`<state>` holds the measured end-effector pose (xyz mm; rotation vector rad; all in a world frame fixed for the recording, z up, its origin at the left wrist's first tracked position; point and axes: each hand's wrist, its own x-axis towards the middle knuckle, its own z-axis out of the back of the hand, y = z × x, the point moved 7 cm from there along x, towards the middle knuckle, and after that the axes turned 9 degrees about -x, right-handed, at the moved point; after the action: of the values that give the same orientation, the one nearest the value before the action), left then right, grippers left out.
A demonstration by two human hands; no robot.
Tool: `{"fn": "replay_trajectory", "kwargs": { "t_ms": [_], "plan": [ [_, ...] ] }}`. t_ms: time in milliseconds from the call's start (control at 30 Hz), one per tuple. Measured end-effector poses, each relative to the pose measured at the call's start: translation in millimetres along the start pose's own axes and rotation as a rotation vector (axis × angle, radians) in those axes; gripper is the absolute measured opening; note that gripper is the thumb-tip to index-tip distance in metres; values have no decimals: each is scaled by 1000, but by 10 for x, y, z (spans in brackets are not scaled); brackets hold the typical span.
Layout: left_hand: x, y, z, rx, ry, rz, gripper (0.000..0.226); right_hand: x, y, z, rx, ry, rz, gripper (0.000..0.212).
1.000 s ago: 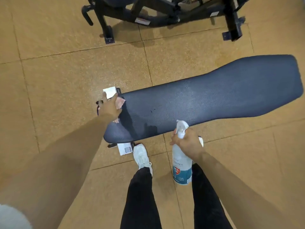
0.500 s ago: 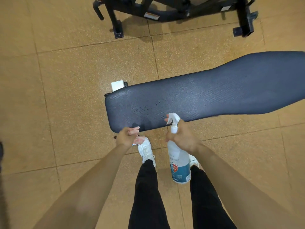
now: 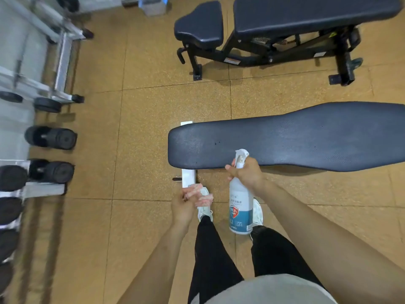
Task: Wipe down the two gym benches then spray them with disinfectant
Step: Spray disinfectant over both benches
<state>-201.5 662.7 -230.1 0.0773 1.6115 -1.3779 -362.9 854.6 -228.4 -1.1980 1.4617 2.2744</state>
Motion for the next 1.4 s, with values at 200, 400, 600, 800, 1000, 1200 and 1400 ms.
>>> {"fn": "replay_trajectory", "kwargs": {
  "t_ms": [200,400,600,800,1000,1200,1400],
  "plan": [
    [-833,-91,-276,19,49,-67,10,-419,-130,595,-94,-46,18,31],
    [-1083,81,-545,86,133,-110,27,-826,-235,838,27,-154,50,20],
    [-1382,121,-911,101,328,-100,28,-1252,-224,694,344,-138,101,23],
    [-1631,238,-751,257,442,-162,69,-1476,-241,613,466,-211,25,28],
    [-1844,157,-494,327,418,-379,77,-1588,-215,518,591,-167,25,22],
    [-1949,129,-396,315,358,-409,86,-1536,-319,346,587,-171,-98,21],
    [-1964,256,-610,239,205,-367,87,-1310,-251,405,543,-91,-64,30]
  ]
}}
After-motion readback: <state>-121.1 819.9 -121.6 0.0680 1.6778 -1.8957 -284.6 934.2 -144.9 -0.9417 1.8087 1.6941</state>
